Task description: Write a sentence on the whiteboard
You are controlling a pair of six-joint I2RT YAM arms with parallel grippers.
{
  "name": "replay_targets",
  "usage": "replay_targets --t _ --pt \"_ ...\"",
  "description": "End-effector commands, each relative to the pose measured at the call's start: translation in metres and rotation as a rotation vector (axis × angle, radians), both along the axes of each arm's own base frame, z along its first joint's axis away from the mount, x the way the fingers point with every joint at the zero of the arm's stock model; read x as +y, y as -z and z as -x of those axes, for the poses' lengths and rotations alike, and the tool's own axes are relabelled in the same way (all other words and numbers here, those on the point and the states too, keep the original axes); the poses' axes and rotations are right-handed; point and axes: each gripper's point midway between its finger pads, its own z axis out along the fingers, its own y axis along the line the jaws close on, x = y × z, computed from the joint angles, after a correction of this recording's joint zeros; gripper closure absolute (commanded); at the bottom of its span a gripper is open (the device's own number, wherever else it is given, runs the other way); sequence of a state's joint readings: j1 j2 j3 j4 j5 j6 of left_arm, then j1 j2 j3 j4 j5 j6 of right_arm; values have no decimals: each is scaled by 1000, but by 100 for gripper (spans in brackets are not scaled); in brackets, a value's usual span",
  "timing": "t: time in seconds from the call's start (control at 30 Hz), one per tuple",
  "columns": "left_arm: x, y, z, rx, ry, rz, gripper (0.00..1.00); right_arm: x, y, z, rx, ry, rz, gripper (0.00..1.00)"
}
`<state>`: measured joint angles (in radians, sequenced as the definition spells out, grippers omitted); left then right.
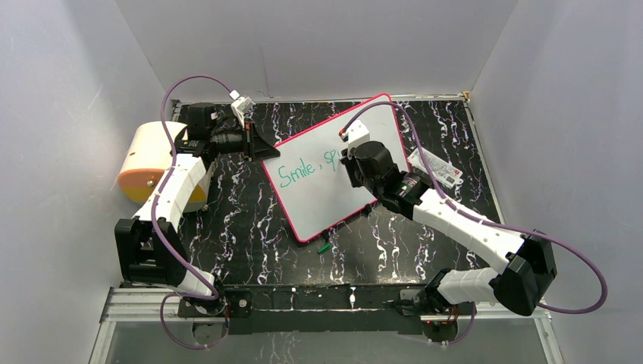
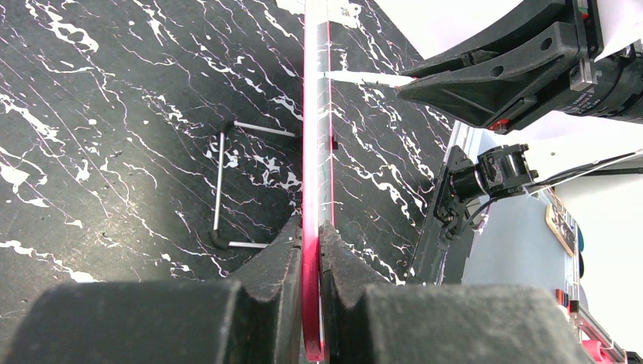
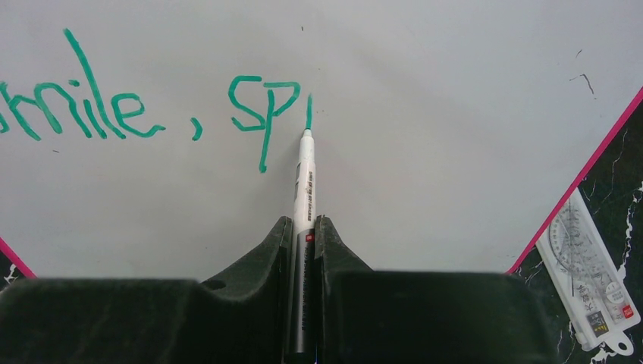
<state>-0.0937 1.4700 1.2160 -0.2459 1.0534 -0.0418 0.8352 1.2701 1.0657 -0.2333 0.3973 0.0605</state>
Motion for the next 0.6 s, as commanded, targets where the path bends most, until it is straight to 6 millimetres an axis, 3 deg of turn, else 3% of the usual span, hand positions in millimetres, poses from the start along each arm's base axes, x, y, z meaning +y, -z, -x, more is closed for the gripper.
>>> replay_targets --t 0.0,0.57 --pt "2 32 4 70 -8 -55 100 6 -22 -12 -71 20 -66 100" --pt "1 31 5 68 -4 -51 100 8 -36 -20 -121 29 -82 100"
